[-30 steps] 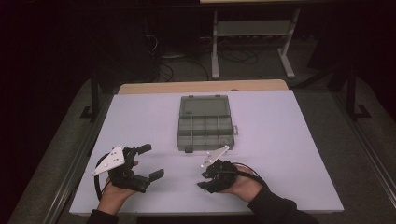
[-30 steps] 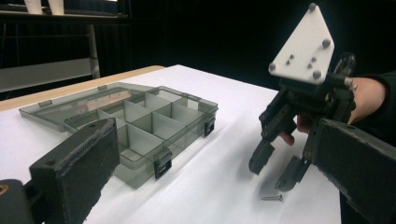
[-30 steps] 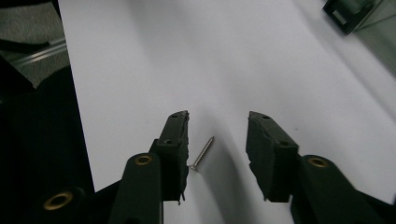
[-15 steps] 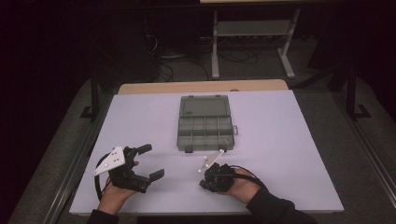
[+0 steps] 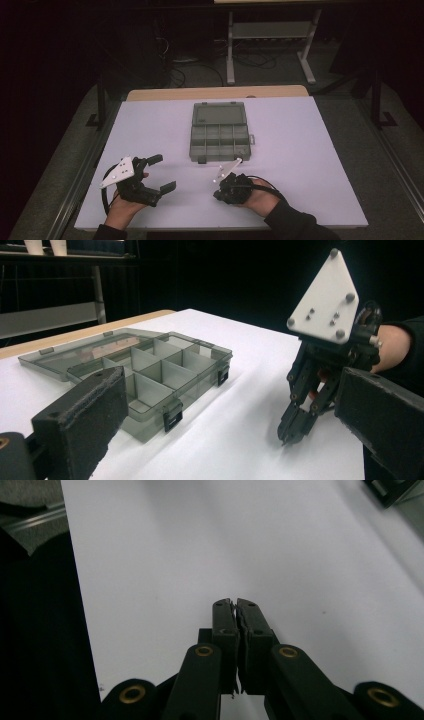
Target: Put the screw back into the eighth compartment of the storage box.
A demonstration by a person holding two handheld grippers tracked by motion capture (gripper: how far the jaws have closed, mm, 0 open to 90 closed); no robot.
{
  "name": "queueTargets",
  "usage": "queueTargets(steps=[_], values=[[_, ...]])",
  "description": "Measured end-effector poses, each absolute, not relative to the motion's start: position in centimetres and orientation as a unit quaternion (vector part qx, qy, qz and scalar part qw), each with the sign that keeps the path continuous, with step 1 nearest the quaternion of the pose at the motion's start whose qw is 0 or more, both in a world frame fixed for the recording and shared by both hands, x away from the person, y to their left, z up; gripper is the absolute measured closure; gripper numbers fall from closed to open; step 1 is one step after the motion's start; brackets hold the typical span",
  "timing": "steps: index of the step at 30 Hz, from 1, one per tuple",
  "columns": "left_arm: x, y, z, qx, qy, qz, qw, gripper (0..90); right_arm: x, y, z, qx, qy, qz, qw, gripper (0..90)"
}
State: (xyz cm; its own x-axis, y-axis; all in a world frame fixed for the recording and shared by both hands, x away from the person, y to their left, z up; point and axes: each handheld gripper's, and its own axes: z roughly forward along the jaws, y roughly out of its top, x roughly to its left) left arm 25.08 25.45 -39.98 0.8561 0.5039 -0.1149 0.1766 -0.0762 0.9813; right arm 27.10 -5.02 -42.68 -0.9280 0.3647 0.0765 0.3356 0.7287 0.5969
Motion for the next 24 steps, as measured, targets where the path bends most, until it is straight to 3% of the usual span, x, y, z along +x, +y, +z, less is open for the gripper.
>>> queueTargets(steps=[24], values=[[25.0,25.4,-40.1,0.721,0.238,0.127,0.639,0.1,31.3,-8.8,-38.1,0.284,0.884,0.364,0.069,86.6]])
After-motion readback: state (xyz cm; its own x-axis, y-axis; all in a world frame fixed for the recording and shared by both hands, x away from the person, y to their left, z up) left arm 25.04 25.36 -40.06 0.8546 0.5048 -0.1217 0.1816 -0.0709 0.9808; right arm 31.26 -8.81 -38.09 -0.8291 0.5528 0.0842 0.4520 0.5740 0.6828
